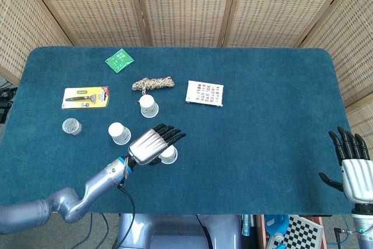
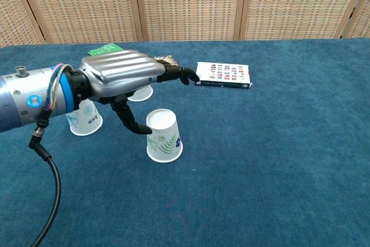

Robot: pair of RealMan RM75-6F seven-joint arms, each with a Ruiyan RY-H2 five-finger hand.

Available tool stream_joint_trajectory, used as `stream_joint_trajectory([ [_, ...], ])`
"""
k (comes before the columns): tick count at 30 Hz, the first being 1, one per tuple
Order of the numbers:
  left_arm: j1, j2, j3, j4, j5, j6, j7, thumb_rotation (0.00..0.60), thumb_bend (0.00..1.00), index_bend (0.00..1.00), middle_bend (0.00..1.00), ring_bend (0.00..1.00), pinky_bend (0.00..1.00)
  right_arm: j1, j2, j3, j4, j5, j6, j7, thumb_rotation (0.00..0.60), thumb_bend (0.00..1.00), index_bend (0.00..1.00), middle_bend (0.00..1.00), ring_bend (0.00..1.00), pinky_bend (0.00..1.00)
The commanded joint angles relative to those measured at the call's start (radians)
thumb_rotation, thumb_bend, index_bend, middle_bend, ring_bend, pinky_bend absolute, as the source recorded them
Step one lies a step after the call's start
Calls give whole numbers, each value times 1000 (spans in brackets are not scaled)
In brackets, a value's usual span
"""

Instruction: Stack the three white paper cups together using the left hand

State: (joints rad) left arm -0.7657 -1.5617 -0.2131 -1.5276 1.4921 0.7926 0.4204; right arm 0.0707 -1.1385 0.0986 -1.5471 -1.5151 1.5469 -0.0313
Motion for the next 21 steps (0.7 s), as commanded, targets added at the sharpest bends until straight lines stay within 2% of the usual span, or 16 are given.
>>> stream_joint_trajectory([
  [1,-43,-32,-21,23,-85,-52,60,600,225,161,253,226,213,2,0,8,4,16,-7,5,600,0,0,0,0,0],
  [5,-68,-31,-16,26,-166,-86,123,600,226,222,266,238,225,0,4,17,7,33,-6,16,600,0,0,0,0,0],
  [8,-85,-38,-11,37,-226,-92,169,600,227,270,313,273,238,-3,7,19,9,42,-7,23,600,0,0,0,0,0],
  [14,-104,-55,10,47,-301,-66,217,600,228,360,455,346,242,-5,12,21,10,44,-5,37,600,0,0,0,0,0],
  [21,-118,-45,23,15,-357,-27,240,600,227,395,525,412,255,-6,15,21,13,45,-6,49,600,0,0,0,0,0],
])
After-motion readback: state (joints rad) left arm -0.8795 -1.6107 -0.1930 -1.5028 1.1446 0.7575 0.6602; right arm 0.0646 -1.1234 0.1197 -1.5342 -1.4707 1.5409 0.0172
